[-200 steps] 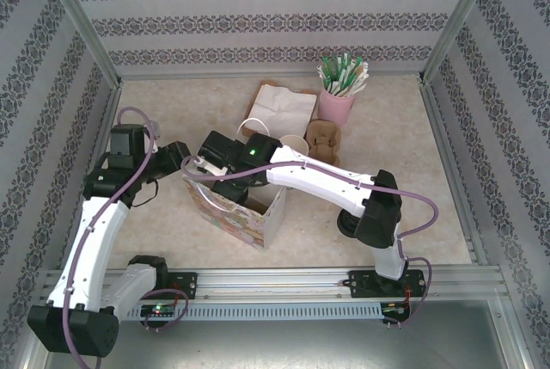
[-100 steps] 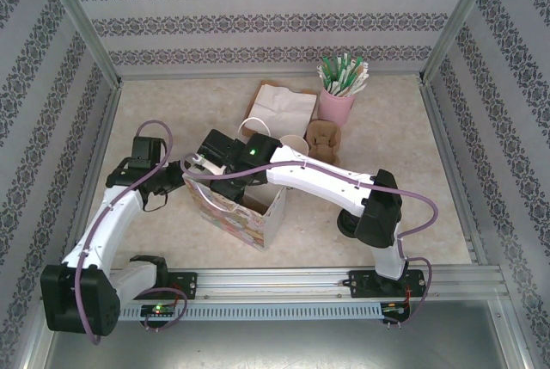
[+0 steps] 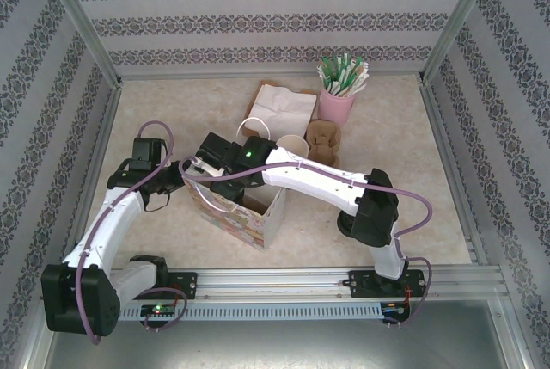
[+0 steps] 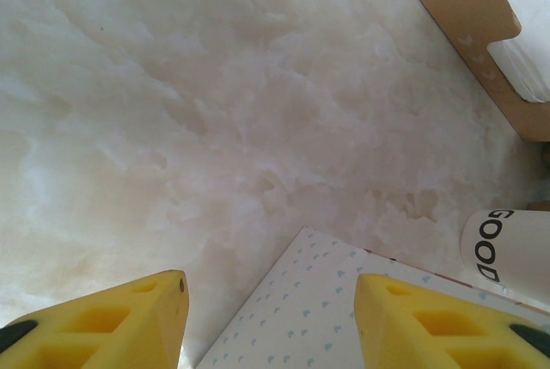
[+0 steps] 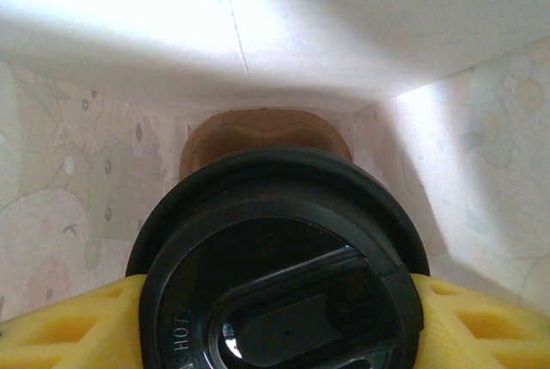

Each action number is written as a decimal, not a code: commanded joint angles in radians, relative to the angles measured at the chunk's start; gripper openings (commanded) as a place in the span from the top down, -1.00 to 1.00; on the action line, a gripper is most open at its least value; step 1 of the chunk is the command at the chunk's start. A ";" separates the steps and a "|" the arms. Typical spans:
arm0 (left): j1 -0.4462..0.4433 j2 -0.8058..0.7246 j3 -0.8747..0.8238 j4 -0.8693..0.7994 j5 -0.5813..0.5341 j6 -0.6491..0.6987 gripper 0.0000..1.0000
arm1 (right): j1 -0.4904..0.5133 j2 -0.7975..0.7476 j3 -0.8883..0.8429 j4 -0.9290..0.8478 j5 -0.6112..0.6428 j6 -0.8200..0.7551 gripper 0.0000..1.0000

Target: Pack the takeout coffee

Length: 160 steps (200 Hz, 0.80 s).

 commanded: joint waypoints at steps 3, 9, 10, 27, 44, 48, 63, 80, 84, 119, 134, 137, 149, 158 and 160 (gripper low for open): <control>0.010 -0.020 0.024 0.022 0.017 -0.013 -0.10 | 0.008 0.059 -0.051 -0.034 0.002 0.016 0.06; 0.011 -0.022 0.024 0.020 0.019 -0.013 -0.10 | 0.010 0.061 -0.055 -0.035 -0.001 0.017 0.07; 0.011 -0.023 0.024 0.021 0.018 -0.013 -0.10 | 0.009 0.062 -0.056 -0.035 0.000 0.017 0.07; 0.010 -0.028 0.030 0.016 0.020 -0.013 -0.10 | 0.017 0.062 -0.058 -0.051 0.008 0.019 0.07; 0.010 -0.030 0.031 0.017 0.018 -0.014 -0.10 | 0.021 0.045 -0.060 -0.043 0.009 0.022 0.07; 0.011 -0.030 0.031 0.017 0.018 -0.013 -0.10 | 0.020 0.039 -0.060 -0.040 0.008 0.022 0.07; 0.010 -0.029 0.034 0.017 0.019 -0.015 -0.10 | 0.021 0.020 -0.060 -0.027 0.009 0.031 0.08; 0.010 -0.029 0.034 0.013 0.018 -0.015 -0.10 | 0.021 -0.001 -0.051 -0.020 0.009 0.041 0.07; 0.010 -0.030 0.035 0.014 0.019 -0.015 -0.10 | 0.021 -0.008 -0.051 -0.016 0.009 0.042 0.08; 0.010 -0.036 0.049 -0.004 0.013 -0.006 -0.10 | 0.023 -0.034 -0.009 -0.053 0.035 0.038 0.06; 0.010 -0.042 0.055 -0.014 0.002 -0.001 -0.10 | 0.027 -0.034 0.008 -0.090 0.069 0.031 0.06; 0.011 -0.043 0.055 -0.016 0.000 0.001 -0.11 | 0.028 -0.033 0.008 -0.095 0.074 0.030 0.06; 0.010 -0.047 0.060 -0.021 -0.004 0.003 -0.11 | 0.032 -0.033 0.007 -0.115 0.090 0.023 0.06; 0.010 -0.049 0.062 -0.026 -0.006 0.005 -0.11 | 0.034 -0.033 0.009 -0.129 0.102 0.021 0.06; 0.011 -0.049 0.062 -0.026 -0.006 0.005 -0.11 | 0.034 -0.033 0.009 -0.132 0.104 0.021 0.06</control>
